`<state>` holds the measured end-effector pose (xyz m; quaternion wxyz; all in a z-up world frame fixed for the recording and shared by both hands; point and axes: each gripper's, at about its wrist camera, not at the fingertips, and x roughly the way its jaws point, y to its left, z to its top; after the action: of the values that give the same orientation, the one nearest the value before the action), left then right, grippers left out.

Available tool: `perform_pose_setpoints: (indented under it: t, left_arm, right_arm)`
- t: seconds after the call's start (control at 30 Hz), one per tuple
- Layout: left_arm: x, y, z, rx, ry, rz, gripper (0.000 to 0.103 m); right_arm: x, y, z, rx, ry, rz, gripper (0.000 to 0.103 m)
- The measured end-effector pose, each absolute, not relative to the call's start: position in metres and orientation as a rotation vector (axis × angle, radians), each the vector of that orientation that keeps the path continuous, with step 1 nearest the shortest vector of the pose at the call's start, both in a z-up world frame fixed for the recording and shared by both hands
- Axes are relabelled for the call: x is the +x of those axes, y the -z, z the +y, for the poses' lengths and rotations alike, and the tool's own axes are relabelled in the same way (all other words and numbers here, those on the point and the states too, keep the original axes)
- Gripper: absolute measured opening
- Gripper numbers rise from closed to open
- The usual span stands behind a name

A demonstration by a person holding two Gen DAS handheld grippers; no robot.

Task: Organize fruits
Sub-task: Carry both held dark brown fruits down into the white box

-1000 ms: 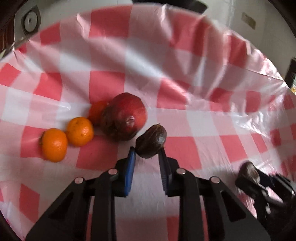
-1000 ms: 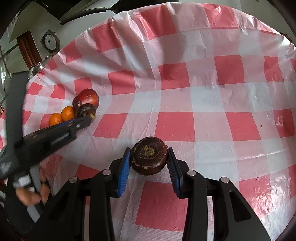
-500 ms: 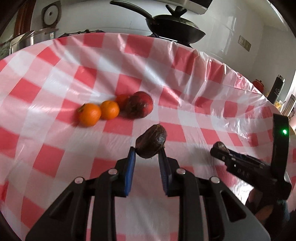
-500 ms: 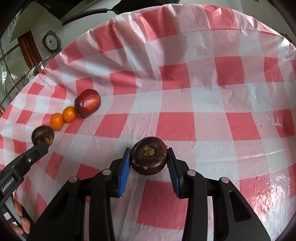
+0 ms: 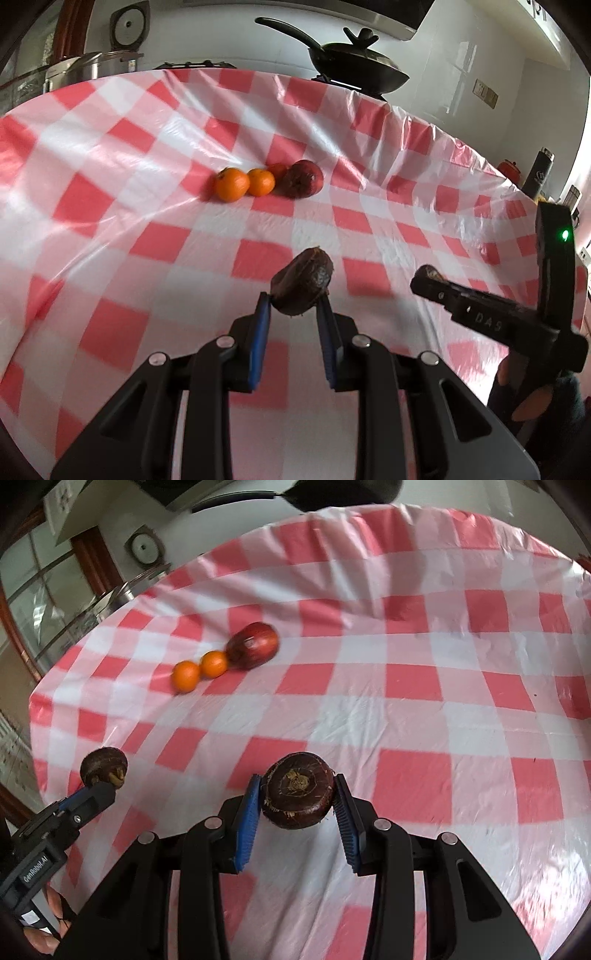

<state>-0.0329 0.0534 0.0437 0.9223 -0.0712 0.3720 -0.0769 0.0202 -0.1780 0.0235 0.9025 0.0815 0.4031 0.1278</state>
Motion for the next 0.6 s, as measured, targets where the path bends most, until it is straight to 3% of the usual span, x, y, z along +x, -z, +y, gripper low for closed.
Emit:
perform_pose_setpoints:
  t: [0.6]
  left_arm:
    - [-0.158, -0.046, 0.115, -0.117, 0.056, 0.747, 0.026]
  right_arm:
    - [-0.099, -0.038, -0.061, -0.067, -0.481, 0.791, 0.039]
